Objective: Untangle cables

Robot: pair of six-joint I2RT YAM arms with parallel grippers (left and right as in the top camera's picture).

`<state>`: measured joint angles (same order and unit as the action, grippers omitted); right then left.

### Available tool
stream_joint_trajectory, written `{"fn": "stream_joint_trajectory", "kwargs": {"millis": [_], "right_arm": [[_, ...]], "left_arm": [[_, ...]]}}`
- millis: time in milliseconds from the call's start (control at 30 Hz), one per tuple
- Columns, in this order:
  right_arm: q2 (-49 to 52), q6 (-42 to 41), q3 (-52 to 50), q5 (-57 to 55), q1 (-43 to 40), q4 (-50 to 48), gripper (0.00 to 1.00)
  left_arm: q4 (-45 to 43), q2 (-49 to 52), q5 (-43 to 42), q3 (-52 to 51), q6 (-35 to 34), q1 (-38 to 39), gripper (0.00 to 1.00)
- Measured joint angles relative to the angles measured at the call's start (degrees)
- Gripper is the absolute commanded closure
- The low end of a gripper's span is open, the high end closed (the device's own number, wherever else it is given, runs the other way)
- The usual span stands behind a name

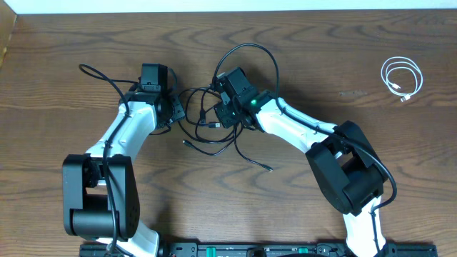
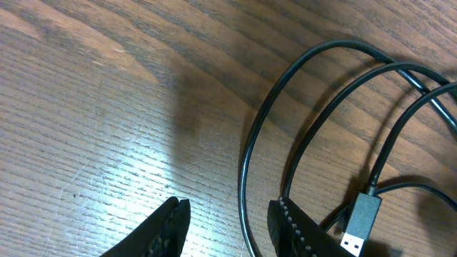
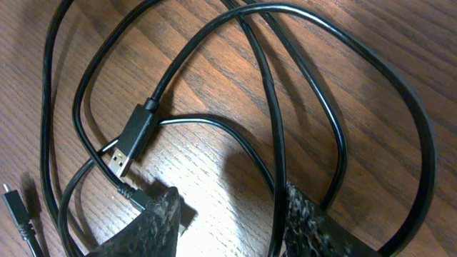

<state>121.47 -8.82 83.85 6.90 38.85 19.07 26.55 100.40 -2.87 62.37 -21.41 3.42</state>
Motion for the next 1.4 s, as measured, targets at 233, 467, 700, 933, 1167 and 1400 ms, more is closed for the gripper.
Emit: {"fn": "stream_joint_trajectory", "kwargs": {"millis": [233, 467, 700, 933, 1167, 1400], "right_arm": [[0.42, -0.02, 0.00, 0.15, -0.33, -1.18, 0.62], [3.37, 0.15, 0.00, 0.20, -0.85, -3.06, 0.75], [3.56, 0.13, 0.00, 0.20, -0.87, -3.76, 0.82], [3.56, 0.20, 0.00, 0.22, -0.85, -5.81, 0.72], [3.56, 0.00, 0.00, 0.17, -0.85, -7.56, 0.84], [3.56, 0.13, 0.00, -0.37, -0.85, -7.08, 0.90]], "left_arm": [[0.02, 0.00, 0.00, 0.00, 0.00, 0.00, 0.59], [0.02, 0.00, 0.00, 0.00, 0.00, 0.00, 0.59], [0.02, 0.00, 0.00, 0.00, 0.00, 0.00, 0.59], [0.02, 0.00, 0.00, 0.00, 0.00, 0.00, 0.59], [0.00, 0.00, 0.00, 0.00, 0.00, 0.00, 0.59], [0.00, 0.00, 0.00, 0.00, 0.00, 0.00, 0.59]]}}
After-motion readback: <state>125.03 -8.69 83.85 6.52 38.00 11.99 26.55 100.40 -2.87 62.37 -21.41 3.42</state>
